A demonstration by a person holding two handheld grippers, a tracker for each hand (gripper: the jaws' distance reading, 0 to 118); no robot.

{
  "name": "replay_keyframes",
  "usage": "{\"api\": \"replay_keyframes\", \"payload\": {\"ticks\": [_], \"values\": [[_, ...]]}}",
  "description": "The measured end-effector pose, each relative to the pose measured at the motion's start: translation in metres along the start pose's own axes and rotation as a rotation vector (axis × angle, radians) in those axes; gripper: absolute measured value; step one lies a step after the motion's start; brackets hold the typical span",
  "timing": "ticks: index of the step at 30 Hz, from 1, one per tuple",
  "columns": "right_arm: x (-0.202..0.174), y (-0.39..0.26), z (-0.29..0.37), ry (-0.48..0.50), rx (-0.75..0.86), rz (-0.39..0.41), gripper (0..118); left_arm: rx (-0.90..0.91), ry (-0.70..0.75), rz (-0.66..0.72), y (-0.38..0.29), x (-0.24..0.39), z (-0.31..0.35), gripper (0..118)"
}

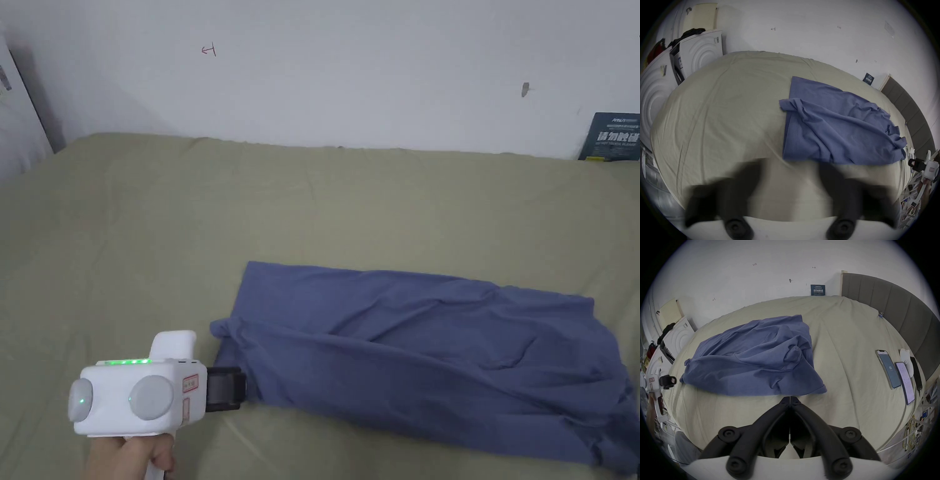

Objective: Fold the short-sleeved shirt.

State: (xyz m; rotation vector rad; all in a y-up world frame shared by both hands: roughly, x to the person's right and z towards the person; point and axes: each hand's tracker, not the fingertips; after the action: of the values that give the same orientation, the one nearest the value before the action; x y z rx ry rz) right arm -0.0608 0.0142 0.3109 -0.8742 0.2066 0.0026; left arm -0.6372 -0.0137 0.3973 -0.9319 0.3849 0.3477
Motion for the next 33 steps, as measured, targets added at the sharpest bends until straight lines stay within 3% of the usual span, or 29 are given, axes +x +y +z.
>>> {"api": "replay_keyframes", "payload": {"ticks": [2,3,5,7,8,10,13,14,16,17,18,19,20,22,25,26,28,29,33], "values": [[0.0,0.002,-0.005,-0.01,-0.007,0.004,0,0.003,-0.002,-0.036,0.005,0.011,0.002,112],[0.006,0.003,-0.012,-0.011,-0.016,0.001,0,0.003,-0.004,-0.026,0.006,0.014,0.001,105],[0.008,0.004,-0.018,-0.019,-0.026,0.002,0,-0.023,-0.002,-0.022,0.007,0.018,-0.005,67],[0.006,0.009,-0.018,-0.013,-0.041,0.014,0,-0.024,0.006,-0.03,0.012,0.009,-0.023,3],[0.006,0.01,-0.017,-0.011,-0.041,0.013,0,-0.007,0.061,-0.052,0.012,0.006,-0.018,3],[0.006,0.011,-0.019,0.004,-0.045,0.015,0,-0.001,-0.041,0.005,0.011,0.007,-0.01,2],[0.008,0.014,-0.021,0.003,-0.039,0.012,1,-0.008,0.0,-0.032,0.007,0.017,-0.006,2],[0.008,0.016,-0.021,-0.002,-0.036,0.012,10,-0.003,0.008,-0.049,0.013,0.003,-0.007,2],[0.008,0.022,-0.021,-0.009,-0.035,0.011,59,-0.003,0.009,-0.047,0.015,-0.004,-0.006,2],[0.009,0.025,-0.022,-0.02,-0.032,0.005,71,0.023,0.025,-0.066,0.018,-0.006,-0.005,2],[0.011,0.029,-0.024,-0.028,-0.035,0.003,71,0.023,0.032,-0.069,0.018,0.01,0.004,2],[0.014,0.033,-0.026,-0.033,-0.046,-0.004,104,0.024,0.034,-0.074,0.018,0.015,0.007,2],[0.016,0.038,-0.032,-0.018,-0.095,-0.019,118,0.024,0.036,-0.079,0.018,0.016,0.008,2],[0.02,0.046,-0.044,0.028,-0.088,-0.015,118,0.006,0.022,-0.07,0.021,0.017,0.002,2],[0.021,0.055,-0.06,-0.007,-0.198,0.002,118,0.001,0.022,-0.074,0.027,0.019,-0.003,2],[0.019,0.056,-0.064,-0.006,-0.201,0.024,108,0.003,0.024,-0.076,0.026,0.018,0.002,2],[0.021,0.054,-0.084,-0.02,-0.176,0.061,21,-0.005,0.03,-0.084,0.029,0.018,0.001,2],[0.02,0.056,-0.085,-0.043,-0.177,0.087,8,-0.008,0.033,-0.086,0.03,0.019,0.001,2],[0.009,0.049,-0.056,-0.029,-0.141,0.101,7,-0.021,0.05,-0.093,0.031,0.022,0.002,2]]}}
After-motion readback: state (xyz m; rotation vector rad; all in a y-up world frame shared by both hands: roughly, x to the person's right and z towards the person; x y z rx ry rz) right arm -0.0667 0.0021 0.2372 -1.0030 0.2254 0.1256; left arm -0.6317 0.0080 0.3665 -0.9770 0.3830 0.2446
